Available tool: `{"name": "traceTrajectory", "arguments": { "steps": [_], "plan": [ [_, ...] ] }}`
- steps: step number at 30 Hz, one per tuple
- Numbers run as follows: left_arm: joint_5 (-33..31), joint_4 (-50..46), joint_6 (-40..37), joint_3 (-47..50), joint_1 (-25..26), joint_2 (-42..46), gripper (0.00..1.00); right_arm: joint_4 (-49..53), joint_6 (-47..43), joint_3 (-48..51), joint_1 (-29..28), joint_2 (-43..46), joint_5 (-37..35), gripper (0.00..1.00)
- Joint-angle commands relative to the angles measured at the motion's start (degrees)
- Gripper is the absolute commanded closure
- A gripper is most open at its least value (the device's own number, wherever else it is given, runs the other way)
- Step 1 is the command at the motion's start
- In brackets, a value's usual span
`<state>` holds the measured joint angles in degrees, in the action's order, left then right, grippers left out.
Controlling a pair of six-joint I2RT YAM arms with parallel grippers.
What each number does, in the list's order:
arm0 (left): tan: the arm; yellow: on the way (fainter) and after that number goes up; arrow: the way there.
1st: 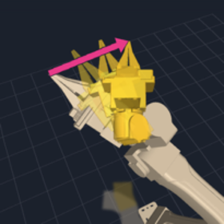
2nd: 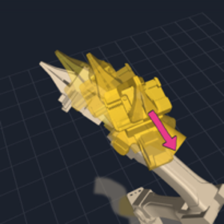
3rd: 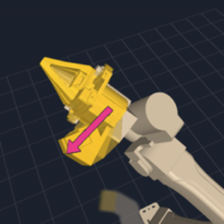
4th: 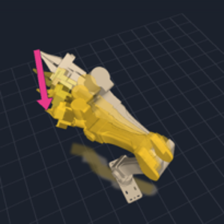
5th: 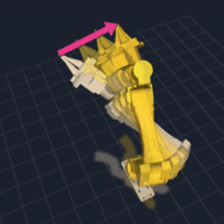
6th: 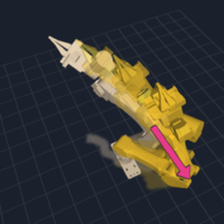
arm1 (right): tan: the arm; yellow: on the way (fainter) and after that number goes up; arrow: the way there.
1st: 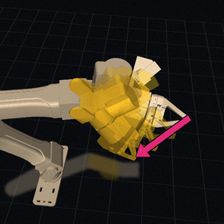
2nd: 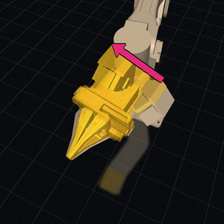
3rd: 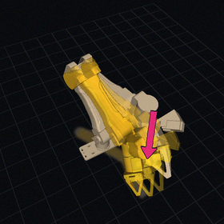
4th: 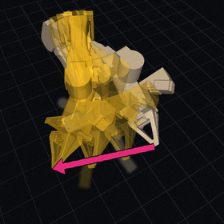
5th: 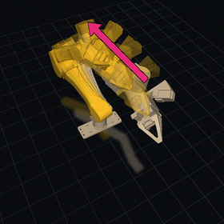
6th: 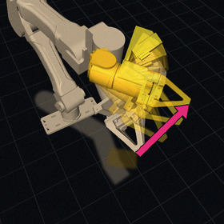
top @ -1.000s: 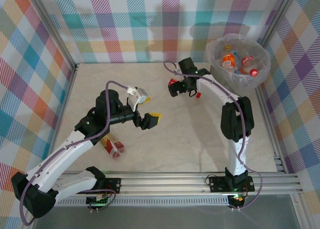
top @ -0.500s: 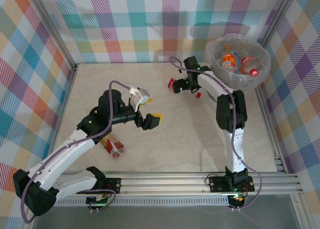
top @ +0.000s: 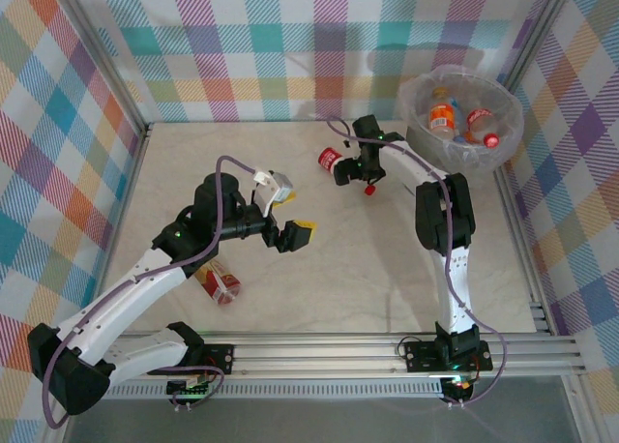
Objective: Put the plastic bottles in the bin
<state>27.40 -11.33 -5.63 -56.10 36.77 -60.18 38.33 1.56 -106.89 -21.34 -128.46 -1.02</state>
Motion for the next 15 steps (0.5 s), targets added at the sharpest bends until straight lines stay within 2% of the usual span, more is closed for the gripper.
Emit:
{"name": "traceTrajectory", "arguments": {
  "steps": [1,15],
  "plan": [
    [-0.2,-0.5,-0.4,-1.8,0.5,0.1,0.0,-0.5,1.0,-1.2,-1.4,-1.2,1.0,0.15],
    [-0.3,-0.9,-0.7,-1.9,0.6,0.1,0.0,2.1,3.0,-7.3,-3.7,-7.0,-1.1,0.19]
  ]
}}
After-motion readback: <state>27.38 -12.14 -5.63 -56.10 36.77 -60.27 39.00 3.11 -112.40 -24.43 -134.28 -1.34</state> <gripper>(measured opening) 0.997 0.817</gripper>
